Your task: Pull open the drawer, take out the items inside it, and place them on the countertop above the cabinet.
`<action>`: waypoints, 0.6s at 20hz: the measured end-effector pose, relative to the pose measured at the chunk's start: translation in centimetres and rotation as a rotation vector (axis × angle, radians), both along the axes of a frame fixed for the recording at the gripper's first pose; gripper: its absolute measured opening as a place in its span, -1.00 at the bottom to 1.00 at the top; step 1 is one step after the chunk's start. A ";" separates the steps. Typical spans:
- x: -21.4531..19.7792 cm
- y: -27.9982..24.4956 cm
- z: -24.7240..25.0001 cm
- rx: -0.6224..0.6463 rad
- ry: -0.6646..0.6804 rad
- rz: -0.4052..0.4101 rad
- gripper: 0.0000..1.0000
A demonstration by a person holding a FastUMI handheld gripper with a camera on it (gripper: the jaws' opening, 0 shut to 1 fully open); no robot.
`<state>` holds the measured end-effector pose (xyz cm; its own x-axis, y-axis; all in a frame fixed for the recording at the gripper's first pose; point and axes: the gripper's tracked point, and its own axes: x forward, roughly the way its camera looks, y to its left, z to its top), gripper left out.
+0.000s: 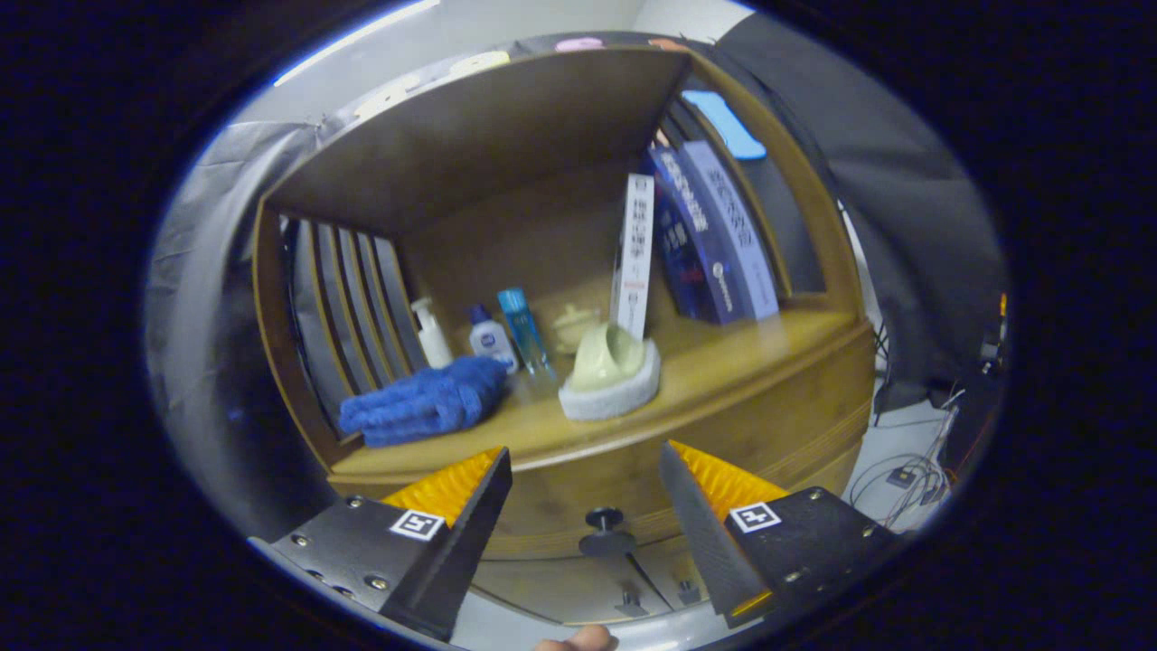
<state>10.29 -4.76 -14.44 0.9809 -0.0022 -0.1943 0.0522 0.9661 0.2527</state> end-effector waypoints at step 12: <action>-12.3 -5.1 22.1 -0.356 -0.208 -0.206 0.97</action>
<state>-1.97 -9.85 7.69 0.9711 -0.2320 0.0553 0.2355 0.9695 -0.0678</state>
